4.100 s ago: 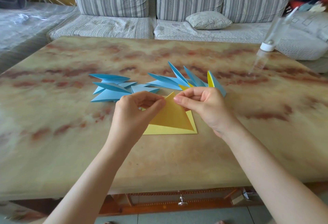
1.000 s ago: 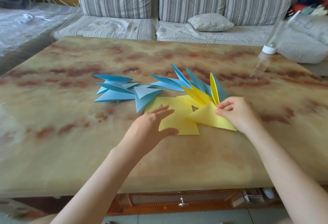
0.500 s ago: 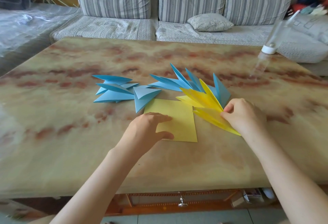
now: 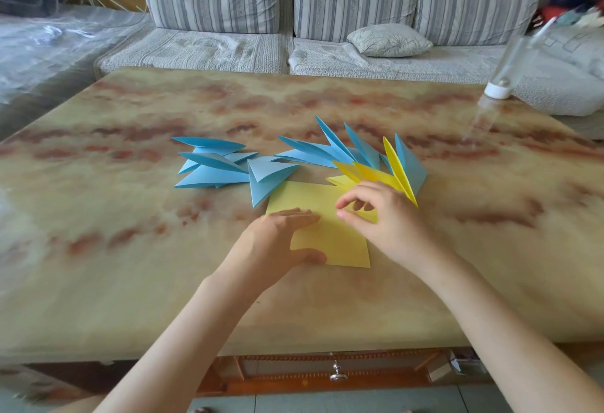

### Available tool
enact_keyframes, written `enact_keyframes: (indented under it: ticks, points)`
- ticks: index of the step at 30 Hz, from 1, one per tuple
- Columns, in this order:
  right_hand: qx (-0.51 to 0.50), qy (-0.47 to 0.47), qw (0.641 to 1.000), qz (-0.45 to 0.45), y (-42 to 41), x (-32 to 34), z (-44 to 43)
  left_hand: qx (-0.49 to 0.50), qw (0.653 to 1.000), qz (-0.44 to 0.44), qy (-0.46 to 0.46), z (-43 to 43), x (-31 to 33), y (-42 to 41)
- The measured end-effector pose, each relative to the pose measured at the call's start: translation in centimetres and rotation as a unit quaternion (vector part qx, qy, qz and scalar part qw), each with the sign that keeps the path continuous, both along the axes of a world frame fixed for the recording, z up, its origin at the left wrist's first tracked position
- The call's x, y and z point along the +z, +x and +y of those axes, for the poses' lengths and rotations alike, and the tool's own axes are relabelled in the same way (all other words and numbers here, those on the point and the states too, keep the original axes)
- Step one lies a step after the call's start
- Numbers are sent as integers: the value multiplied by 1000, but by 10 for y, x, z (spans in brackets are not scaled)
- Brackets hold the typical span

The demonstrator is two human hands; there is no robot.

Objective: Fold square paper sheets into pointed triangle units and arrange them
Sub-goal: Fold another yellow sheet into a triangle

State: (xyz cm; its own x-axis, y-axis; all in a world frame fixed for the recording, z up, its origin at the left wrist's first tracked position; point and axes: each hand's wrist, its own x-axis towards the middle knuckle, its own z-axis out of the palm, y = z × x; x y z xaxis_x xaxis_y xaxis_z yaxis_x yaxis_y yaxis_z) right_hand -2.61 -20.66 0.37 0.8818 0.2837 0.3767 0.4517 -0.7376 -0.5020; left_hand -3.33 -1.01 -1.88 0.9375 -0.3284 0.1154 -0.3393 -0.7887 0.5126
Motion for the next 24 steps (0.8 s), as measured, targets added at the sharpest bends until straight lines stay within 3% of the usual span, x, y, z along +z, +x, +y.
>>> enact_keyframes:
  ticks: [6, 9, 17, 24]
  points:
    - [72, -92, 983, 143, -5, 0, 0, 5, 1000, 0, -28, 5, 4, 0]
    - [74, -112, 976, 171, -5, 0, -1, 15, 999, 5, -37, 11, 6, -3]
    - [116, -38, 964, 237, -13, 11, -3, 27, 988, 65, -139, 27, 23, -2]
    - [107, 127, 976, 142, -11, 12, 0, 6, 989, 109, -100, 39, 27, 1]
